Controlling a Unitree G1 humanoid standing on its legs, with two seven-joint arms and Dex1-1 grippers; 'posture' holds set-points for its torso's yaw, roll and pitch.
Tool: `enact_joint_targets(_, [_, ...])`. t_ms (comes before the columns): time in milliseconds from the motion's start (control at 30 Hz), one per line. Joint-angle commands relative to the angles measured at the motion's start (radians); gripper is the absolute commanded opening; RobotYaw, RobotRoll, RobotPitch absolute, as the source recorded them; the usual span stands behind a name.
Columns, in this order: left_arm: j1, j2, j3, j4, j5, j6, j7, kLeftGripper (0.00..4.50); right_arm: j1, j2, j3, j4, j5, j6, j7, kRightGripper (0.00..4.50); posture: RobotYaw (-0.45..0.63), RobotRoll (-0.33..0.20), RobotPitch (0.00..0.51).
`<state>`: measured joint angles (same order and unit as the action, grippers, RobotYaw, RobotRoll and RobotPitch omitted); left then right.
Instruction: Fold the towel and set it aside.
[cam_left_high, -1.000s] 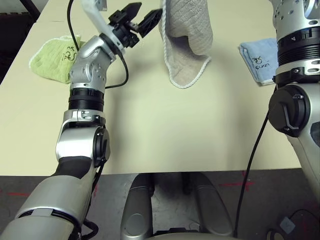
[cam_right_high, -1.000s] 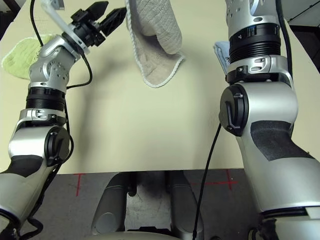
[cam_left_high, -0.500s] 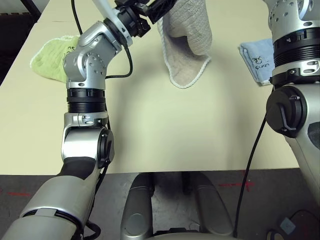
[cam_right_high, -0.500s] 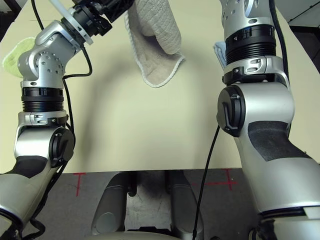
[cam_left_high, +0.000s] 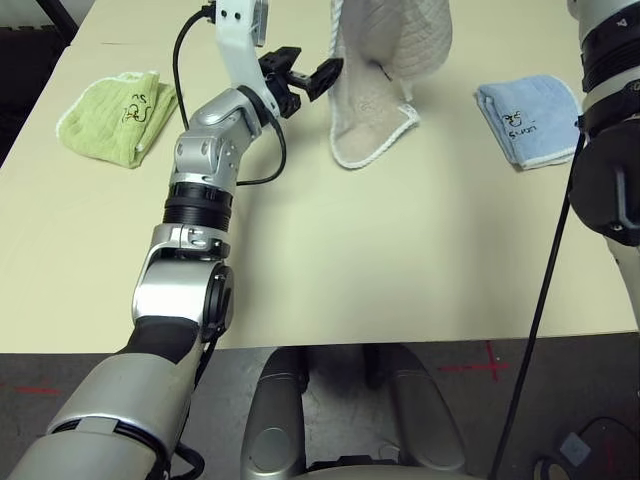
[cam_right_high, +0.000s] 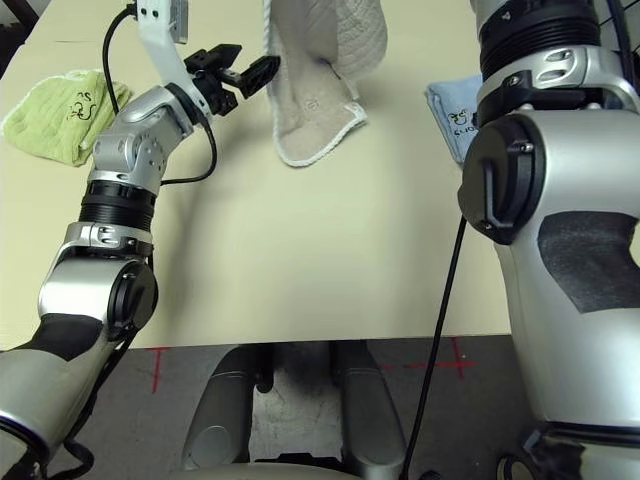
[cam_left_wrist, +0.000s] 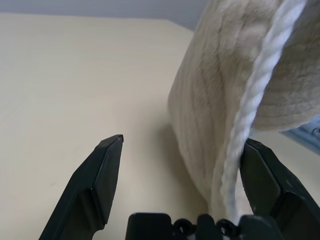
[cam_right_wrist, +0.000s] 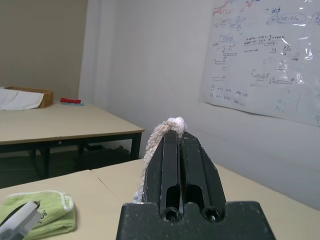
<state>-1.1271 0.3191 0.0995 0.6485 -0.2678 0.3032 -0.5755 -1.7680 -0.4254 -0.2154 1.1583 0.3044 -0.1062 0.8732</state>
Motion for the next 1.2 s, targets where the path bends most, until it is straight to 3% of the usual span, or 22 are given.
enact_joint_targets(33, [0.066, 0.039, -0.011, -0.009, 0.025, 0.007, -0.027, 4.50, -0.067, -0.049, -0.022, -0.002, -0.014, -0.051, -0.011, 0.02, 0.06, 0.000, 0.299])
enact_joint_targets(300, [0.151, 0.075, -0.026, -0.063, 0.024, 0.014, -0.091, 4.50, -0.094, -0.078, -0.029, 0.019, -0.031, -0.067, -0.021, 0.02, 0.07, 0.000, 0.303])
enact_joint_targets(500, [0.152, -0.021, -0.004, -0.100, -0.052, 0.035, -0.136, 4.50, -0.091, -0.072, -0.030, 0.018, -0.036, -0.058, -0.014, 0.02, 0.06, 0.000, 0.297])
enact_joint_targets(667, [0.168, -0.045, -0.006, -0.180, -0.128, 0.177, -0.192, 4.50, -0.093, -0.074, -0.029, 0.024, -0.044, -0.060, -0.022, 0.02, 0.06, 0.000, 0.295])
enact_joint_targets(1033, [0.198, 0.015, -0.012, -0.200, -0.128, 0.353, -0.164, 4.50, -0.125, -0.086, -0.032, 0.041, -0.071, -0.085, -0.052, 0.02, 0.04, 0.000, 0.323])
enact_joint_targets(1200, [0.187, -0.003, -0.016, -0.139, -0.082, 0.307, -0.100, 4.50, -0.128, -0.087, -0.038, 0.037, -0.065, -0.087, -0.050, 0.02, 0.04, 0.000, 0.332])
